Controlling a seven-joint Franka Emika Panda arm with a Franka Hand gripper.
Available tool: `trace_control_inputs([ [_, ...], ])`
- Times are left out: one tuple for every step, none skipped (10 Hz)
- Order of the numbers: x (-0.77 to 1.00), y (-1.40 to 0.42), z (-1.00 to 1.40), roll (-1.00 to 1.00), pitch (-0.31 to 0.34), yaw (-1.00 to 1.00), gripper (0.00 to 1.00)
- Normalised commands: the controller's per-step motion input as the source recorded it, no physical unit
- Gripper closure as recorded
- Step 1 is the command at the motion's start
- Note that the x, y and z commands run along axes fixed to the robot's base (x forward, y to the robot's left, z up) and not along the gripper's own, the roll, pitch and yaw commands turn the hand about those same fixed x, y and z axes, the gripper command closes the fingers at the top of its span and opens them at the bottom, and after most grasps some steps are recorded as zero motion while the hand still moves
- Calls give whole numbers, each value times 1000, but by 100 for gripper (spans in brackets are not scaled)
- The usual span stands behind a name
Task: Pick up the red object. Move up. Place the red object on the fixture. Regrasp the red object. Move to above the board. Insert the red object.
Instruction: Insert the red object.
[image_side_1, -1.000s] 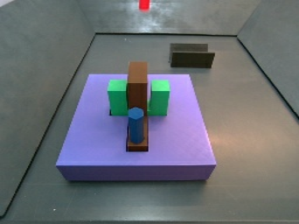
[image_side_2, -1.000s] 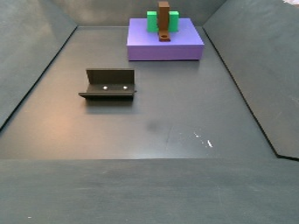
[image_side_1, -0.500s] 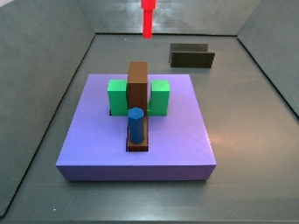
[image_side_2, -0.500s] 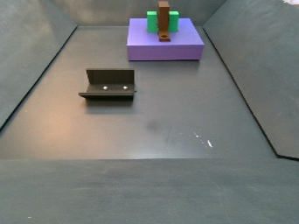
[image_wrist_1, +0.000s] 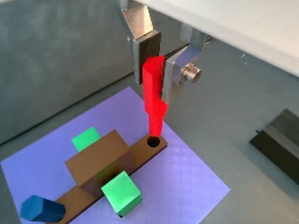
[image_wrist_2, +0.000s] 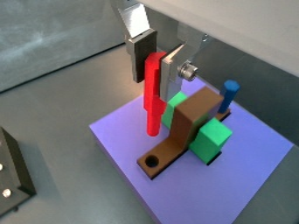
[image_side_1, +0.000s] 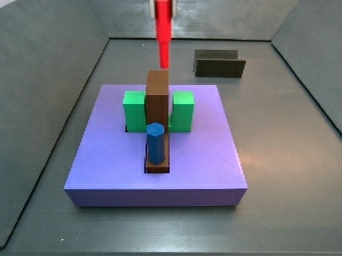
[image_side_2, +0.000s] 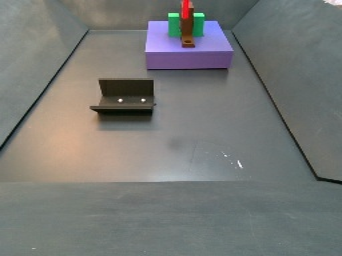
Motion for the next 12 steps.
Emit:
trace_control_inputs([
  [3, 0, -391, 91, 0, 17, 100],
  [6, 0, -300, 66, 1, 0, 100],
  [43, 0, -220, 89, 27, 0, 100],
  [94, 0, -114, 120, 64, 0, 100],
  [69, 0, -120, 126, 79, 0, 100],
  [20, 0, -123, 147, 67, -3, 100],
  [51, 20, -123, 133, 84, -51, 100],
  [54, 17, -134, 130, 84, -63, 100],
  [0, 54, -146, 119, 73, -71, 100],
  [14, 0, -111, 104, 66, -49, 100],
  [40, 0, -146, 59, 36, -6, 100],
  [43, 0, -194, 16, 16, 0, 100],
])
